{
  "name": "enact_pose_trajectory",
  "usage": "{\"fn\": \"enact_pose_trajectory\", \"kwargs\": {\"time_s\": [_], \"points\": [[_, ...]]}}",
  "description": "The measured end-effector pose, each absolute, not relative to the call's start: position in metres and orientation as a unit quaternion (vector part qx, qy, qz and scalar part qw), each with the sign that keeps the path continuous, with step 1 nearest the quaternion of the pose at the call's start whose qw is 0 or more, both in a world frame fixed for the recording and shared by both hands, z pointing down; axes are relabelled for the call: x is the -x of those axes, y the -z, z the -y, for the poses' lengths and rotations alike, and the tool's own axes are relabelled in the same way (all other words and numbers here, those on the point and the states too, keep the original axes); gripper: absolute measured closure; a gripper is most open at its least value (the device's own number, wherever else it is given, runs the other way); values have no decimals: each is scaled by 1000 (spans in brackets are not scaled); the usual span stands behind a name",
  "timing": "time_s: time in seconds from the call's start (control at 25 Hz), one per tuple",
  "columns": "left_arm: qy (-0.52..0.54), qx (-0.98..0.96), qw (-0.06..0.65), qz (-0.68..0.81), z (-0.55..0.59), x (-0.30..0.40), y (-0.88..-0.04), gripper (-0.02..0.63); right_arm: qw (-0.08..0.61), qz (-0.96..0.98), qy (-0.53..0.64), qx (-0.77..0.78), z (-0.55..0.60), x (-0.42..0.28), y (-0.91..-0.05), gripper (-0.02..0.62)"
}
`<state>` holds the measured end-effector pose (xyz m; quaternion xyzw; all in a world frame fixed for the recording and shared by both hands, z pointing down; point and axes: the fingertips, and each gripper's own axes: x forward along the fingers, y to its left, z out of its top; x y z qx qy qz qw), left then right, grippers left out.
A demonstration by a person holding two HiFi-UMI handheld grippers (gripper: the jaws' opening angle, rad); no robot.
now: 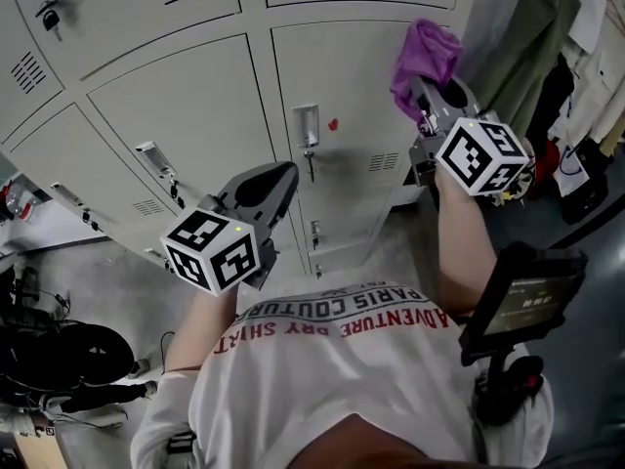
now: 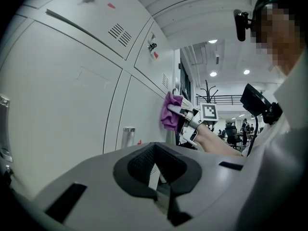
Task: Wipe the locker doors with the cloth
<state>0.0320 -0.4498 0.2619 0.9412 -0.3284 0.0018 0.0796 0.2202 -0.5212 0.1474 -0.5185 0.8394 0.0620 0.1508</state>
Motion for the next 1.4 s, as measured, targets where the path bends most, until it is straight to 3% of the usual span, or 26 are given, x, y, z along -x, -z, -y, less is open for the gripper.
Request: {"fn": "enact_pose_trajectory", "kwargs": {"time_s": [0.28,0.48,1.4], "points": [[4,-934,78,349,447,-8,-260,604,109,-901,-70,415,506,-100,-175,529],[6,-926,79,369,445,7,-258,603,86,-917,-48,386,516,-51,-205,529],[1,-928,82,363,441,8,-259,604,57,-882,-60,464,547,-70,-221,527]]}}
